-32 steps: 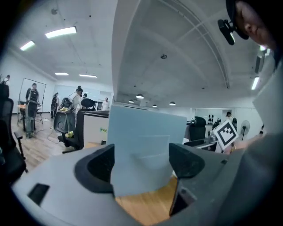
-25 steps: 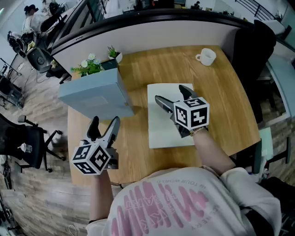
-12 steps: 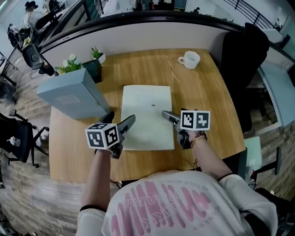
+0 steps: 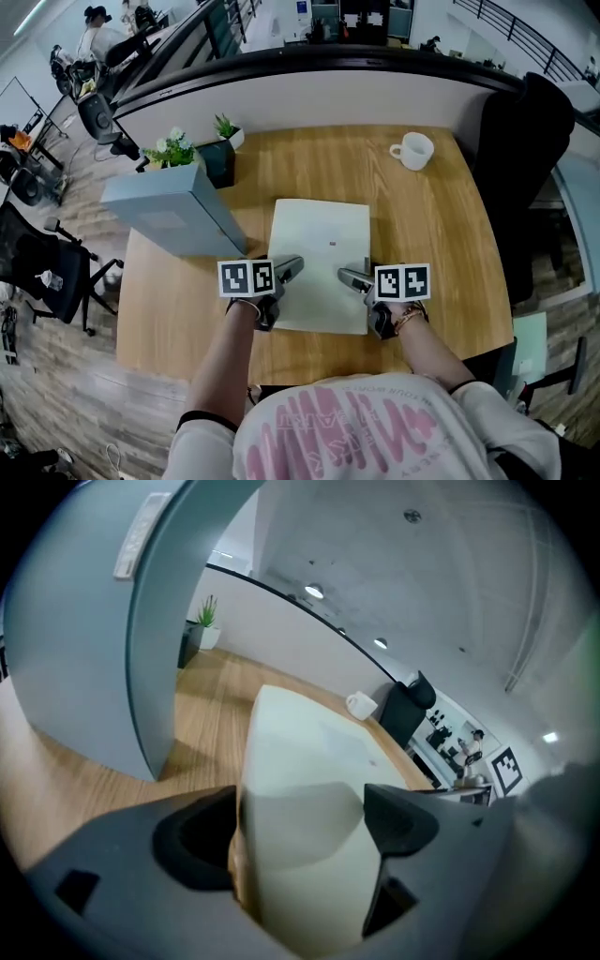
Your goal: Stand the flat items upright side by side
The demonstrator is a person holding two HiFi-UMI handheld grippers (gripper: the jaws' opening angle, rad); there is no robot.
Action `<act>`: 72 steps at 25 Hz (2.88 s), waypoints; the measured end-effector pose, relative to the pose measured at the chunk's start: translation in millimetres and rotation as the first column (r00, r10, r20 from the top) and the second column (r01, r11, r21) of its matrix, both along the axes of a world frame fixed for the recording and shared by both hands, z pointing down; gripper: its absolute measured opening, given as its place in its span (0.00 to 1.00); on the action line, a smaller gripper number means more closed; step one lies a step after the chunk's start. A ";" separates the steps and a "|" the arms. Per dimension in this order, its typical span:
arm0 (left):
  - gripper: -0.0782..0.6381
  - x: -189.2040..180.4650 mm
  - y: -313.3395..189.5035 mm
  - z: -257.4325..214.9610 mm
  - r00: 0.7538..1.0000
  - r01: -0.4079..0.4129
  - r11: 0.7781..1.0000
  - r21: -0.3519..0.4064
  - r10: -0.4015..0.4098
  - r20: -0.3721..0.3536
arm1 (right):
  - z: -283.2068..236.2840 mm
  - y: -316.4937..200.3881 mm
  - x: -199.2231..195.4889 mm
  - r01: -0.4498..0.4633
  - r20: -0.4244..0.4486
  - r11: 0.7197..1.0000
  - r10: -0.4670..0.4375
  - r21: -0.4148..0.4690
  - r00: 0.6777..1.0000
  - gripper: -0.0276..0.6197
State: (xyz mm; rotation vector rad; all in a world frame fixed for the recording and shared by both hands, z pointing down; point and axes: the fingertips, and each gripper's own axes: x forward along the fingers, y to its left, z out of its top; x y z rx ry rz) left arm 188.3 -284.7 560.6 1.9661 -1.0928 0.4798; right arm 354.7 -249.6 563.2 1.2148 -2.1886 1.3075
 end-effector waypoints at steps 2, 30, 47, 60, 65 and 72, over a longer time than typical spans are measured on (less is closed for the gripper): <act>0.71 4.6 1.6 -1.5 1.000 -0.015 1.000 -0.006 0.015 -0.016 | -0.8 -2.6 -3.7 0.004 0.006 1.000 -0.004 0.018 1.000 0.71; 0.72 30.3 91.5 -128.9 0.968 -0.118 0.874 0.472 -0.004 0.250 | -97.3 55.1 5.3 0.195 -0.165 0.871 -0.133 0.450 0.977 0.70; 0.72 -88.4 147.6 -210.5 0.959 -0.177 0.727 0.663 -0.023 0.281 | -176.8 92.8 -116.1 0.175 -0.175 0.743 -0.079 0.646 0.981 0.71; 0.71 -226.7 173.2 -197.3 0.934 -0.245 0.712 0.658 -0.008 0.357 | -168.7 119.1 -255.2 0.182 -0.206 0.724 -0.056 0.666 0.977 0.71; 0.70 -256.7 168.0 -180.1 0.944 -0.199 0.749 0.632 -0.028 0.329 | -155.8 115.8 -284.0 0.225 -0.275 0.731 -0.054 0.644 0.960 0.71; 0.70 -277.8 152.5 -166.1 0.962 -0.158 0.748 0.645 -0.030 0.270 | -146.5 105.4 -304.0 0.229 -0.314 0.747 -0.028 0.625 0.949 0.71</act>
